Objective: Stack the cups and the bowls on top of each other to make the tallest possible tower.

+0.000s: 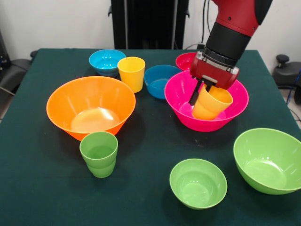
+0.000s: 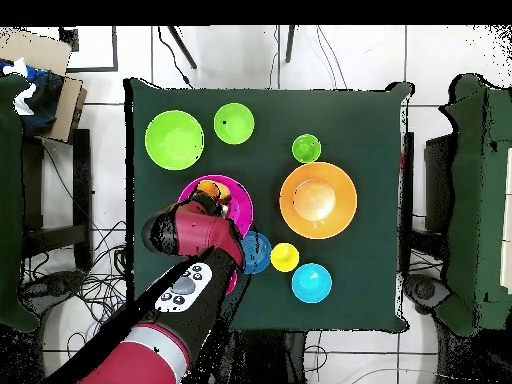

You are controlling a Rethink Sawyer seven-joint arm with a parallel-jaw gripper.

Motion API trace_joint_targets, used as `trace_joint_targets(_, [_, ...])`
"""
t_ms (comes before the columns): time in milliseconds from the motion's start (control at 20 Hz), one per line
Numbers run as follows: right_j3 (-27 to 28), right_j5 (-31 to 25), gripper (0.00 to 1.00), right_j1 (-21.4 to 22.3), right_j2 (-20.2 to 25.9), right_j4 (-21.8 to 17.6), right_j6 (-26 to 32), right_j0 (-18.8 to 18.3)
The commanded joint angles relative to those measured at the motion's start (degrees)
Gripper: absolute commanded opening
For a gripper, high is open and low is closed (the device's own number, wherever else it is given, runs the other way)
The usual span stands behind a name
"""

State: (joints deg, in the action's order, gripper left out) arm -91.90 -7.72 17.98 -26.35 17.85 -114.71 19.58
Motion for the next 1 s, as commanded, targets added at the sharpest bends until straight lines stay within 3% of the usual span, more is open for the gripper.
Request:
trace_joint_targets(50, [2.83,-6.69,0.0,-0.92,3.46,1.14,-8.79,0.92])
trace_joint_targets(1000, [2.35,-6.14,0.0,-1.33,3.02,1.84,-9.26,1.72])
